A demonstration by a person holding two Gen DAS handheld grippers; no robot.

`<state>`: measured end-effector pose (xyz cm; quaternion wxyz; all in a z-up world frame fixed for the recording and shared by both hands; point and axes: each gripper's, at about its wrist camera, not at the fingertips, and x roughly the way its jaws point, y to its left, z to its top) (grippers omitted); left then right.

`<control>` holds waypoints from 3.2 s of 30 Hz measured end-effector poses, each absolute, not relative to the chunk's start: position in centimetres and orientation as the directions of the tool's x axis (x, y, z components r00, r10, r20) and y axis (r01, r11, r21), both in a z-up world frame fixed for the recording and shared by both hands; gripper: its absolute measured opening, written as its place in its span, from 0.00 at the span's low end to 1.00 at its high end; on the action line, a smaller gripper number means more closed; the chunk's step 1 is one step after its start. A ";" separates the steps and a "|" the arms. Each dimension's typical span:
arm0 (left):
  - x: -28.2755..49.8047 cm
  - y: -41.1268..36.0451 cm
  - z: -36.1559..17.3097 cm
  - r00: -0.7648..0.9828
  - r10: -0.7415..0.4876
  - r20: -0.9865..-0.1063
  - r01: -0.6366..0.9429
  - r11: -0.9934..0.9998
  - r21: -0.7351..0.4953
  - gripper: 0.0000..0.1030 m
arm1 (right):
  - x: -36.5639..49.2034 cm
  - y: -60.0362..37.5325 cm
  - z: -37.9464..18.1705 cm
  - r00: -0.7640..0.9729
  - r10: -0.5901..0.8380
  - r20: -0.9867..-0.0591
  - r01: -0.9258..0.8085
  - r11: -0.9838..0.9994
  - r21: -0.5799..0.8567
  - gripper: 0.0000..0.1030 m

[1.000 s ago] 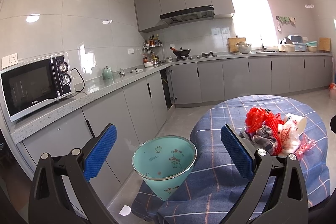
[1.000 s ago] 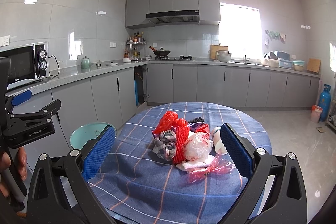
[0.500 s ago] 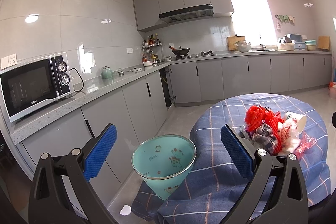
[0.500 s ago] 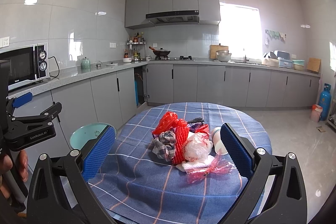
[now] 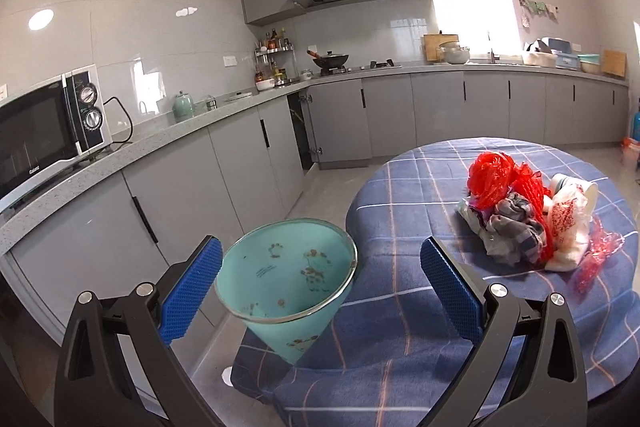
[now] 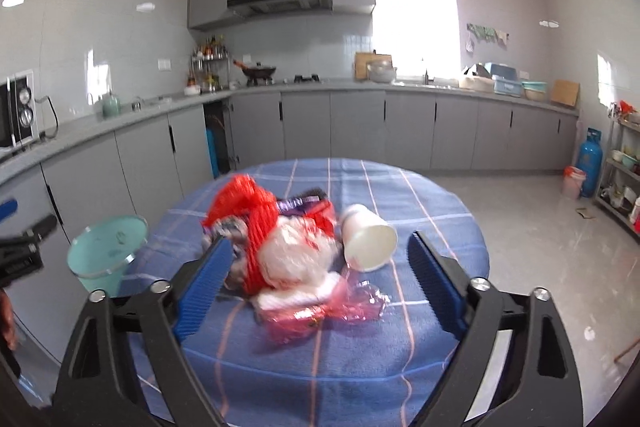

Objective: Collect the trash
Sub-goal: 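Move the right tool toward the trash pile and close on the clear plastic bag, then grasp the checked cloth with the left tool and lift it off the pile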

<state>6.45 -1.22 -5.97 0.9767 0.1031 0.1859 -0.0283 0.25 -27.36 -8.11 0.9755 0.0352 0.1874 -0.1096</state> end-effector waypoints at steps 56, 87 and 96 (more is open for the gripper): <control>12.3 -14.4 -9.8 0.858 -0.213 -0.468 0.331 0.925 0.185 0.95 | 4.2 -32.6 -11.3 0.869 -0.101 -0.484 0.156 0.985 0.074 0.05; 11.3 -14.0 -7.5 0.808 -0.378 -0.452 0.468 0.878 0.103 0.08 | 4.6 -30.8 -10.3 0.908 -0.092 -0.409 0.111 0.994 0.023 0.05; 11.2 -11.2 -5.9 0.853 -0.330 -0.406 0.409 0.904 0.124 0.08 | 4.5 -29.5 -8.6 0.927 -0.056 -0.371 0.069 0.997 0.020 0.05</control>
